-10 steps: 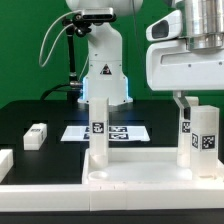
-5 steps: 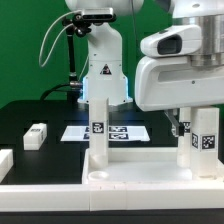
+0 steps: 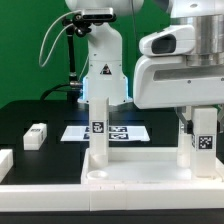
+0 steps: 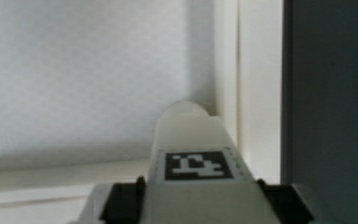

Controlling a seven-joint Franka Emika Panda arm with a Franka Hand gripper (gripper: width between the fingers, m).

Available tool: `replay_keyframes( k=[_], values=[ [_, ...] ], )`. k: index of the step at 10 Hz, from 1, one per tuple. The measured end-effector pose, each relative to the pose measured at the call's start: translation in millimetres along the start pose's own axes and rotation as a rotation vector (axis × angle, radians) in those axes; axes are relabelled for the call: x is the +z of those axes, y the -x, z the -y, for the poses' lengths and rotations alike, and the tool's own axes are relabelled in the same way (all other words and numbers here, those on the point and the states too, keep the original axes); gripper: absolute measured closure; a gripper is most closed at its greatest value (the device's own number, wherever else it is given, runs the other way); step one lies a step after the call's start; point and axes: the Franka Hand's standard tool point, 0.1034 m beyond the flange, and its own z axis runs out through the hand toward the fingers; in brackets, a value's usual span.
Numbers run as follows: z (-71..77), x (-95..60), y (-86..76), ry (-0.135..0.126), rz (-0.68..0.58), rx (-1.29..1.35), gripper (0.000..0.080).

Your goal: Assemble desk

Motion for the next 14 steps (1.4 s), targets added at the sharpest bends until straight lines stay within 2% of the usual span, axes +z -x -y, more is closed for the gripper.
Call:
replay_keyframes(
  k=[2, 5, 7, 8, 9, 11, 13, 14],
  values=[
    [0.2, 0.3, 0.1, 0.0, 0.0, 0.126, 0.0512],
    [6.1, 1.4, -1.1, -0.007, -0.007, 0.581, 0.0512],
    [10.0, 1.3, -5.2, -0.055, 0.009, 1.003, 0.0512],
    [8.7, 0.3, -8.1, -0.07, 0.014, 1.139, 0.0512],
    [8.1, 1.0, -8.2, -0.079, 0.001, 1.237, 0.0512],
    [6.9, 2.3, -7.0, -0.081, -0.005, 1.241, 0.0511],
    [6.8, 2.3, -7.0, -0.081, -0.008, 1.175, 0.0198],
    [8.2, -3.7, -7.8, -0.082, -0.006, 0.99, 0.0165]
  ],
)
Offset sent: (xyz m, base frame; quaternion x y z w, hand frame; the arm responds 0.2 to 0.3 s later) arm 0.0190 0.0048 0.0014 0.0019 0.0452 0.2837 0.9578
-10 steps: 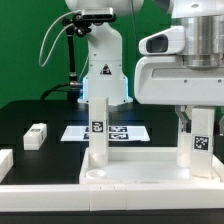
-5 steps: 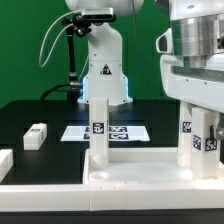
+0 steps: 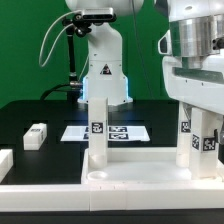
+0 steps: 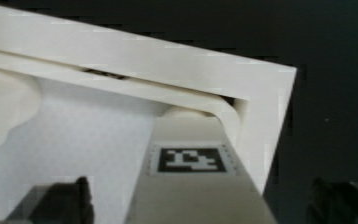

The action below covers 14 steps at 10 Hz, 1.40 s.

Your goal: Assemble desk

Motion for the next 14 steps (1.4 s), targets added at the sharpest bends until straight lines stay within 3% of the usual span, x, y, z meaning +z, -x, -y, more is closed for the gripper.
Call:
replay_keyframes(
  k=[2, 6, 8, 9, 11, 12, 13, 14],
  values=[
    [4.2, -18.3, 6.1, -0.01, 0.018, -0.317, 0.0153],
    [2.5, -16.1, 2.0, -0.007, 0.011, -0.592, 0.0151],
    [-2.0, -15.0, -9.9, 0.04, -0.025, -1.146, 0.0151],
    [-3.1, -12.4, -9.1, 0.061, -0.003, -1.24, 0.0151],
    [-2.8, -12.0, -10.6, 0.061, -0.01, -1.194, 0.0151],
    [-3.0, -11.8, -11.1, 0.063, -0.01, -1.194, 0.0247],
    [-3.1, -11.7, -11.0, 0.063, -0.011, -1.155, 0.0247],
    [-3.1, -11.5, -10.9, 0.062, -0.013, -1.082, 0.0447]
  ],
)
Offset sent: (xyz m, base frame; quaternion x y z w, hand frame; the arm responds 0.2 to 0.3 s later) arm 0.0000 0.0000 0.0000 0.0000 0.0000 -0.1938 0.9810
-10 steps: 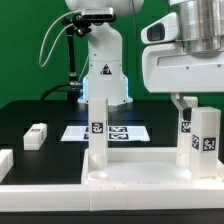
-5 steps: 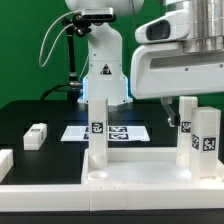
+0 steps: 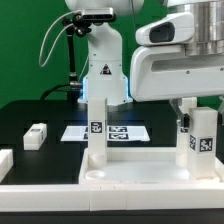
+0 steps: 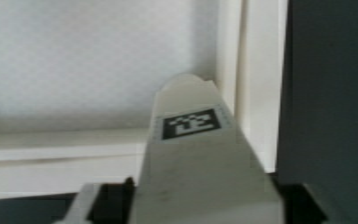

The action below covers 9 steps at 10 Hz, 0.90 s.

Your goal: Assemble desk

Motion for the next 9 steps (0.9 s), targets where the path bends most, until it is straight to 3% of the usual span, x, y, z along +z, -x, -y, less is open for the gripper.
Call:
replay_keyframes(
  k=[1, 4, 5, 7, 9],
  values=[
    [0.0, 0.1, 0.0, 0.0, 0.0, 0.088, 0.0513],
    [0.4, 0.2, 0.2, 0.0, 0.0, 0.313, 0.0513],
    [4.3, 0.0, 1.6, -0.002, 0.008, 0.533, 0.0513],
    [6.4, 0.2, -1.4, -0.028, 0.009, 0.929, 0.0513],
    [5.6, 0.7, -2.1, -0.032, 0.007, 1.228, 0.0512]
  ],
)
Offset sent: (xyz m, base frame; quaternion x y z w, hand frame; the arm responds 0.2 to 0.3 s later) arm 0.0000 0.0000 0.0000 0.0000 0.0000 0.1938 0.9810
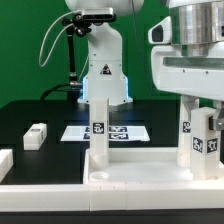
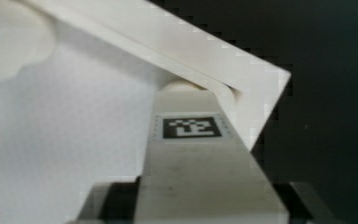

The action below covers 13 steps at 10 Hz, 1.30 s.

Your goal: Assemble desk

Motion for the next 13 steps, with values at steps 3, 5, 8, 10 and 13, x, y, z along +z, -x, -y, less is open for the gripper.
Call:
replay_keyframes(
  k=[3, 5, 8, 10, 13],
  values=[
    [-0.4, 0.5, 1.0, 0.005, 0.003, 0.041, 0.0411],
    [-1.4, 0.7, -1.1, 0.02, 0.021, -0.271, 0.0229],
    [0.9, 0.6, 4.0, 0.017, 0.057, -0.549, 0.0153],
    [0.2, 0.9, 1.3, 0.018, 0.053, -0.702, 0.0151],
    [-1.5, 4.9, 8.1, 0.014, 0.039, -1.176, 0.0151]
  ],
)
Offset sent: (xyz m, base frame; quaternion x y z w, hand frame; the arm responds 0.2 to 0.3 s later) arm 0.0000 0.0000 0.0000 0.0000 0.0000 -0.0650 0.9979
